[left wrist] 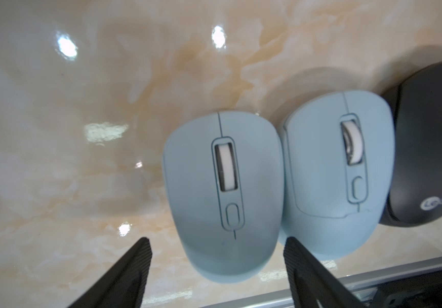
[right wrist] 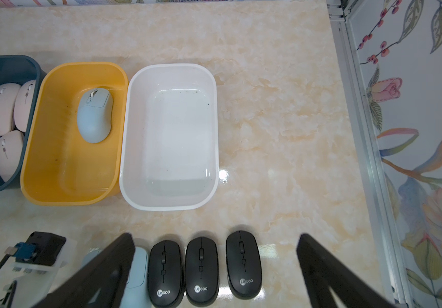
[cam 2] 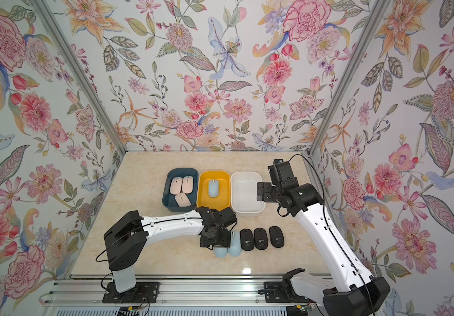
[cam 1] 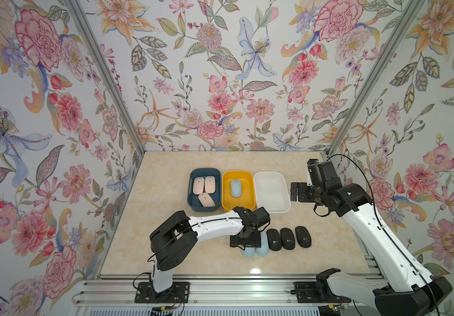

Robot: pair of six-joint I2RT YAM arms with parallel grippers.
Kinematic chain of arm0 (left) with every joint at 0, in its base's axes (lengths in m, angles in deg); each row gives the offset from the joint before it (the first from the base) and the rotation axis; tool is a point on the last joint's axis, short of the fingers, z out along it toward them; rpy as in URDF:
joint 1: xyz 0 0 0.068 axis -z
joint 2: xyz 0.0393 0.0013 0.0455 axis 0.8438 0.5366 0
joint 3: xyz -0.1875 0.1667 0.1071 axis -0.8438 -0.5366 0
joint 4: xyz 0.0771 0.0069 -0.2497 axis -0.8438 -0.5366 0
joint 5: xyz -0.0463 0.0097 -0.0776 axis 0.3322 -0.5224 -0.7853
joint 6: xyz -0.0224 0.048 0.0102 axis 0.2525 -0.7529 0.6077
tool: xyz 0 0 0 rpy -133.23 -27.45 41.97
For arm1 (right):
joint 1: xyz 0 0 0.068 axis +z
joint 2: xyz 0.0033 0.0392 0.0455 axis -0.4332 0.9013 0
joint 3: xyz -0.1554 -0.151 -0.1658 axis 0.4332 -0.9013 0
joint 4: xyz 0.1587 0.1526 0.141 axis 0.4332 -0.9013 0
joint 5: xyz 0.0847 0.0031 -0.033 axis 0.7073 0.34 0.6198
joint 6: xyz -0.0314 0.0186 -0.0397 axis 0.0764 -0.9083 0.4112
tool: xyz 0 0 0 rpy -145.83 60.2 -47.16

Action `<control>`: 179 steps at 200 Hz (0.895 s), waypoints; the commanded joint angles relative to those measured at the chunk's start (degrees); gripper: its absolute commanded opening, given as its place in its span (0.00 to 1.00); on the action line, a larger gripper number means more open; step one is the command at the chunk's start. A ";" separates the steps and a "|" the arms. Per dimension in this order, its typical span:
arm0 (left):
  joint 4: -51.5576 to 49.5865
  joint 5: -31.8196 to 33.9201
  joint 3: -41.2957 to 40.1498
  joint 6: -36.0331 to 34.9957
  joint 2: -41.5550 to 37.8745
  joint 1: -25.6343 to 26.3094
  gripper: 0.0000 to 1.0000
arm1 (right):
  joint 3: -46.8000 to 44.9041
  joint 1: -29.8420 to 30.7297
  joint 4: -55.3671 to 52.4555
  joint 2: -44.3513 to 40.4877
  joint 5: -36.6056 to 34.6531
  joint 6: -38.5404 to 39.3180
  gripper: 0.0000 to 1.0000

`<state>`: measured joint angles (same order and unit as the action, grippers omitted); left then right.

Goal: Place the mice by color into the storage box
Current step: Pick up the mouse from the center of the board.

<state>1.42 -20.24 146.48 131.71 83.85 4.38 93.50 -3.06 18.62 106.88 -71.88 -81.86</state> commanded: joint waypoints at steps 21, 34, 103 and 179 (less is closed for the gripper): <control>-1.46 1.70 -2.07 2.84 -0.01 0.16 0.81 | -1.17 -0.02 -0.40 0.04 -0.54 -0.26 0.99; -1.40 1.96 -2.17 2.89 -0.07 0.04 0.81 | -1.42 0.02 -0.23 0.03 -0.50 -0.24 0.99; -2.31 2.71 0.57 1.60 3.11 -0.52 0.79 | -1.78 -0.02 0.27 0.13 -0.32 -0.30 0.99; -5.59 2.02 6.16 -1.69 7.37 -0.75 0.67 | -2.56 -0.11 0.54 -0.07 -1.19 -0.09 0.99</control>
<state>-0.98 -19.61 150.37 131.40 89.47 4.12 91.99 -3.06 18.91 106.88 -72.31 -81.86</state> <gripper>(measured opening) 0.685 0.990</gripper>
